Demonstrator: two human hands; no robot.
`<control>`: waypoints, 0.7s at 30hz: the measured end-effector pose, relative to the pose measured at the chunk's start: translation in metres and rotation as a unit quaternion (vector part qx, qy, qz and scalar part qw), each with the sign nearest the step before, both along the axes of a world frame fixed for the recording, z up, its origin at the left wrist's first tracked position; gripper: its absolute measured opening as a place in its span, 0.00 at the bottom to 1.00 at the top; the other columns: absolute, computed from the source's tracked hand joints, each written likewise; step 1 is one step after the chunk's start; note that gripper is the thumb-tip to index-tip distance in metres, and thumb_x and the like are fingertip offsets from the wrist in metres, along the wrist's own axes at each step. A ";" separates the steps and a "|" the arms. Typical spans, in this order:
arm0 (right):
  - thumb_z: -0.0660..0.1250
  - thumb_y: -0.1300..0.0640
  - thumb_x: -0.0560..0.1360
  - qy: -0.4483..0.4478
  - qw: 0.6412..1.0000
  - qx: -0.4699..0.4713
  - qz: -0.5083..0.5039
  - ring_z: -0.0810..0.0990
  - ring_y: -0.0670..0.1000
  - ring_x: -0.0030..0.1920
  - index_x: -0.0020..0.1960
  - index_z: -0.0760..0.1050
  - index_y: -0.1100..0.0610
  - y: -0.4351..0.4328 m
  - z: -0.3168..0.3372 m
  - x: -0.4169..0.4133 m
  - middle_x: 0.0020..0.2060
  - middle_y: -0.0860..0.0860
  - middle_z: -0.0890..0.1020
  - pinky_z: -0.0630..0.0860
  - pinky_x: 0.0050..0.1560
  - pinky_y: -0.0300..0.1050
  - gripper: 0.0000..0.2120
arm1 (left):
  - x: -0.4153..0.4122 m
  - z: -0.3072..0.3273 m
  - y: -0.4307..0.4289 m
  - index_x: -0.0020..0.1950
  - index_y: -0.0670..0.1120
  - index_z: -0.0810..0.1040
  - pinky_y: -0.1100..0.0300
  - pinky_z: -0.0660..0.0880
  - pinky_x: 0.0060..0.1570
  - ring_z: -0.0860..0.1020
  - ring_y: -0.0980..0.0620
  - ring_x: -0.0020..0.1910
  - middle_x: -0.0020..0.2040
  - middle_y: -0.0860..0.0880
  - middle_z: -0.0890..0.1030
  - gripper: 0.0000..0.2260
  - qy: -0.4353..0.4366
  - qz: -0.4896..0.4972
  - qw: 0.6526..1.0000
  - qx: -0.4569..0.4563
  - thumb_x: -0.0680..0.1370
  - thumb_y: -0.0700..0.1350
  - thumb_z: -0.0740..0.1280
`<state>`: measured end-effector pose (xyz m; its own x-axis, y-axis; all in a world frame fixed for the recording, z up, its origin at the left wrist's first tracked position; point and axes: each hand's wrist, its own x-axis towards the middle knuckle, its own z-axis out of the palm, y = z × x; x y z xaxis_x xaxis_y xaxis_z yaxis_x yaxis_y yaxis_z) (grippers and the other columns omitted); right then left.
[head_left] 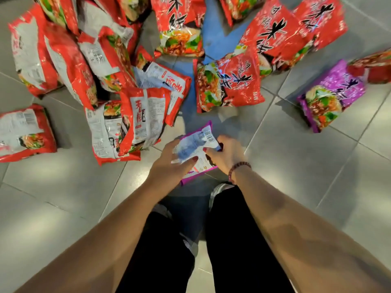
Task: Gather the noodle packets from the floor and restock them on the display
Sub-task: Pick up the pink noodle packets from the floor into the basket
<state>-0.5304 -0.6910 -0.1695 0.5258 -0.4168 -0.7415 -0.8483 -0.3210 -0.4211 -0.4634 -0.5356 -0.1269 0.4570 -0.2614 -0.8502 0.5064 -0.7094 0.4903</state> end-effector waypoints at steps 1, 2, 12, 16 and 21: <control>0.70 0.54 0.75 -0.018 0.999 -0.031 -0.004 0.77 0.55 0.42 0.42 0.74 0.57 -0.002 0.012 -0.004 0.40 0.54 0.78 0.68 0.39 0.42 0.08 | 0.001 0.007 -0.009 0.72 0.63 0.62 0.56 0.79 0.49 0.77 0.55 0.54 0.58 0.55 0.76 0.29 0.044 0.038 0.998 -0.006 0.75 0.53 0.72; 0.69 0.55 0.75 -0.049 0.997 -0.054 -0.010 0.77 0.55 0.43 0.42 0.74 0.57 -0.004 0.023 -0.009 0.41 0.53 0.77 0.70 0.42 0.44 0.07 | 0.002 0.016 -0.018 0.73 0.65 0.59 0.55 0.80 0.46 0.78 0.54 0.53 0.60 0.54 0.76 0.30 0.087 0.071 0.993 -0.019 0.76 0.54 0.70; 0.70 0.71 0.70 -0.465 0.869 -0.136 0.099 0.80 0.55 0.53 0.42 0.78 0.62 -0.046 0.117 -0.041 0.51 0.56 0.82 0.77 0.52 0.54 0.05 | 0.019 0.077 -0.108 0.74 0.56 0.62 0.45 0.81 0.47 0.84 0.45 0.50 0.57 0.46 0.83 0.32 0.157 0.231 0.946 -0.162 0.74 0.53 0.72; 0.67 0.54 0.76 -0.422 0.890 -0.051 0.168 0.78 0.56 0.59 0.49 0.81 0.63 -0.080 0.123 -0.059 0.55 0.58 0.82 0.74 0.61 0.52 0.12 | 0.025 0.073 -0.129 0.68 0.51 0.68 0.52 0.81 0.39 0.85 0.47 0.44 0.53 0.43 0.83 0.22 0.144 0.242 0.947 -0.156 0.77 0.37 0.67; 0.73 0.49 0.70 -0.264 0.949 -0.071 -0.155 0.79 0.46 0.49 0.54 0.80 0.56 -0.132 0.099 -0.074 0.48 0.47 0.82 0.74 0.54 0.39 0.16 | 0.033 0.051 -0.139 0.67 0.53 0.69 0.47 0.81 0.48 0.84 0.46 0.49 0.56 0.45 0.82 0.21 0.111 0.202 0.958 -0.171 0.77 0.35 0.64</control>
